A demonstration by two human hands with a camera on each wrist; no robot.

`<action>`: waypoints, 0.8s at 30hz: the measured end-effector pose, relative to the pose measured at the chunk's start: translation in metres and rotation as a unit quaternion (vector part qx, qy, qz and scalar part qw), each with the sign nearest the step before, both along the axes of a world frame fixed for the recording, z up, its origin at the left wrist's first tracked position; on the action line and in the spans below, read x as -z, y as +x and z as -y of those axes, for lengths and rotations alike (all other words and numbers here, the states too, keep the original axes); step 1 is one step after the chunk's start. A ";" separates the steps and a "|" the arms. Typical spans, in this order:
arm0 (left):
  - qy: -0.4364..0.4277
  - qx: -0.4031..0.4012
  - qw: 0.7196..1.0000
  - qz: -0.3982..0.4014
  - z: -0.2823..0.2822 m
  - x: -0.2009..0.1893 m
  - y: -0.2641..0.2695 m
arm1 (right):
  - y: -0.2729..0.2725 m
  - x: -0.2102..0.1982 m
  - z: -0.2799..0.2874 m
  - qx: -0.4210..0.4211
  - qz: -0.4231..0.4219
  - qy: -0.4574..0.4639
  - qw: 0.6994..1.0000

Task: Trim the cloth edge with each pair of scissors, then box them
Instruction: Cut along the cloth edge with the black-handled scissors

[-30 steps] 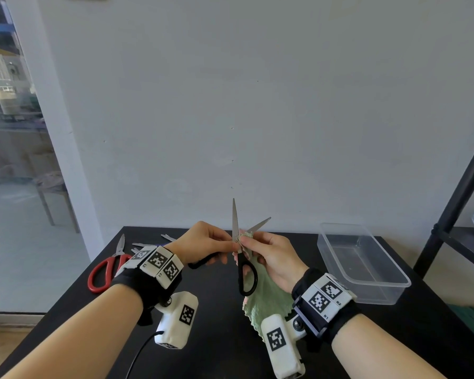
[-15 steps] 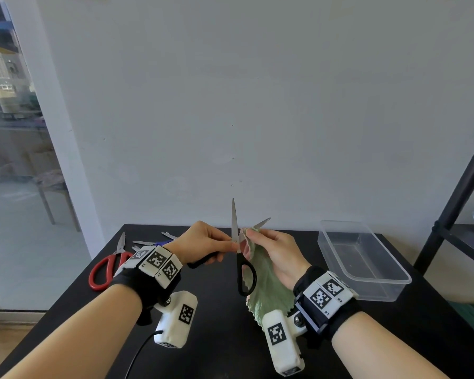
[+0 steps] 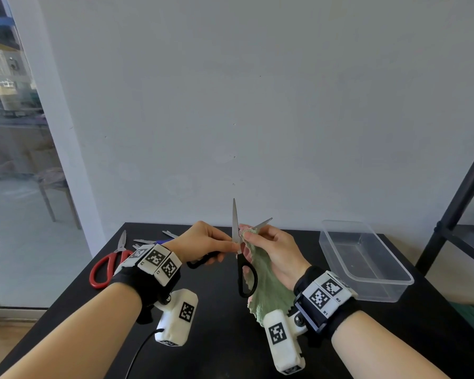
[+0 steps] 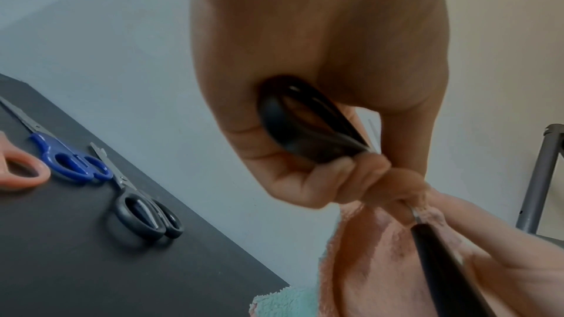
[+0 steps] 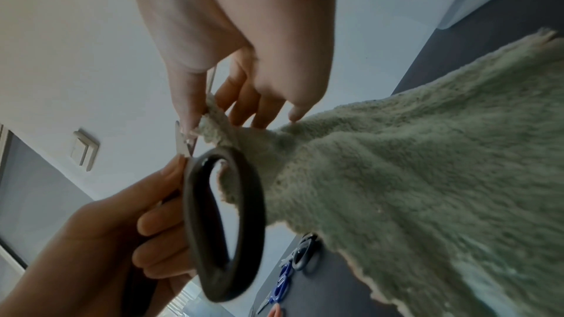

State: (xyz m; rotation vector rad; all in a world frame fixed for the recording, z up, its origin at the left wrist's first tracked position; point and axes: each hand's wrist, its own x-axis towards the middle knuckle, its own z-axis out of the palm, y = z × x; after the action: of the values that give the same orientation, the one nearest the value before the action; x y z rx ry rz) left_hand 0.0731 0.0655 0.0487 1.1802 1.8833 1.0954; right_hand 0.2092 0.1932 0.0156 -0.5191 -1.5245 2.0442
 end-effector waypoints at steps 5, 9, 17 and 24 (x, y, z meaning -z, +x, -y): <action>0.004 0.007 1.000 -0.004 0.001 0.000 0.002 | 0.001 -0.002 0.003 -0.011 -0.011 -0.027 1.000; 0.013 -0.009 1.000 -0.007 0.000 0.000 0.001 | 0.000 -0.005 0.007 -0.003 0.004 -0.015 1.000; 0.019 -0.007 1.000 -0.023 0.000 0.001 0.002 | 0.001 -0.009 0.000 0.035 0.016 0.005 0.999; 0.017 -0.015 1.000 -0.004 0.001 0.003 0.002 | 0.001 -0.008 -0.003 0.056 0.006 -0.019 0.998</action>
State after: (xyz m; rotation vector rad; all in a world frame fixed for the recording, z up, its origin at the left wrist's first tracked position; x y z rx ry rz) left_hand 0.0753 0.0647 0.0455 1.1804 1.8999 1.1452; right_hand 0.2105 0.1958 0.0238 -0.6185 -1.4338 1.9911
